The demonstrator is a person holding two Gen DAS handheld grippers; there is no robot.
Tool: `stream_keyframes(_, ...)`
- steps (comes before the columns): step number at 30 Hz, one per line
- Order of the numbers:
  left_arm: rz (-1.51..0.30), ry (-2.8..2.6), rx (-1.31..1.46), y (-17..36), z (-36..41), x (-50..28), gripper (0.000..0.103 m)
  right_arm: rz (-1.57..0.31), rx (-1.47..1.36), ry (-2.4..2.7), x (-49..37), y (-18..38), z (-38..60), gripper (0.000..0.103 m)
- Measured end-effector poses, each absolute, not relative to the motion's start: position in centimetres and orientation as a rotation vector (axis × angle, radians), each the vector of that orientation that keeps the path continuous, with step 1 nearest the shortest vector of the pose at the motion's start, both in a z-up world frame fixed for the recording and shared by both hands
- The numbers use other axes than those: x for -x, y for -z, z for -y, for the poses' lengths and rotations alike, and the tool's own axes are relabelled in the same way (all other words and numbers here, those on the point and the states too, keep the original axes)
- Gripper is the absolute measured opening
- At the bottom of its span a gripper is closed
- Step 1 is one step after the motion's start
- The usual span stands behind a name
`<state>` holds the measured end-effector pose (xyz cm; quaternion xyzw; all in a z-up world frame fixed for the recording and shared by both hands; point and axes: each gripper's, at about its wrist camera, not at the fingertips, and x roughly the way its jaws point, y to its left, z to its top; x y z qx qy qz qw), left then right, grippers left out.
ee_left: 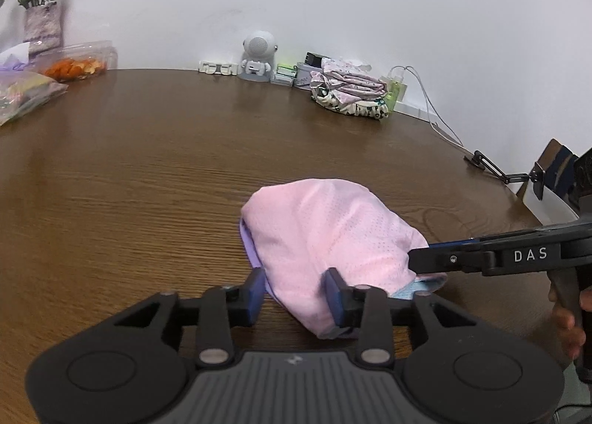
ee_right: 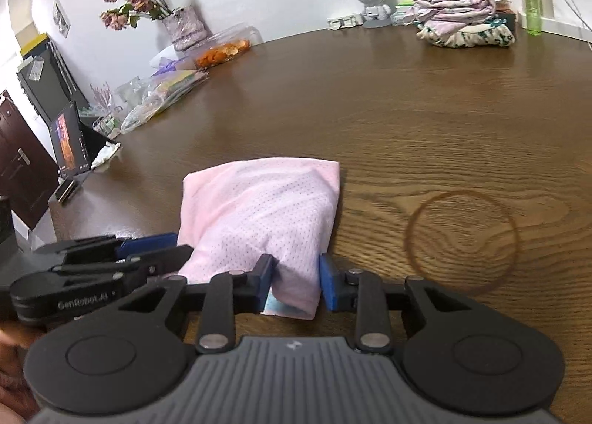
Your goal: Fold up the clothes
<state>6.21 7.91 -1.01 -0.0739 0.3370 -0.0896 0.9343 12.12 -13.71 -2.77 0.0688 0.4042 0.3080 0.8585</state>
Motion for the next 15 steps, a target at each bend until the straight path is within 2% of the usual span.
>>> stream_keyframes(2,-0.701,0.172,0.161,0.8,-8.1,-6.4,0.064,-0.839,-0.173,-0.641,-11.9,2.8,14.3,0.032)
stream_keyframes(5,-0.708,0.148,0.180,0.3,-8.8,-6.6,0.082,-0.820,-0.233,-0.638,-11.4,2.8,15.5,0.046)
stream_keyframes(8,-0.697,0.119,0.215,-0.6,-9.8,-6.5,0.089,-0.793,-0.277,-0.633,-10.9,2.3,16.6,0.071)
stream_keyframes(9,-0.684,0.110,0.227,-0.9,-10.1,-6.4,0.090,-0.780,-0.284,-0.632,-10.6,2.0,16.9,0.084)
stream_keyframes(10,-0.673,0.105,0.243,-1.3,-10.5,-6.2,0.095,-0.767,-0.282,-0.633,-10.3,1.7,17.1,0.092)
stream_keyframes(12,-0.669,0.106,0.272,-1.9,-11.1,-6.0,0.102,-0.744,-0.277,-0.625,-9.8,1.1,17.4,0.103)
stream_keyframes(15,-0.670,0.112,0.297,-2.6,-11.8,-5.7,0.102,-0.737,-0.277,-0.611,-9.7,0.6,17.3,0.103)
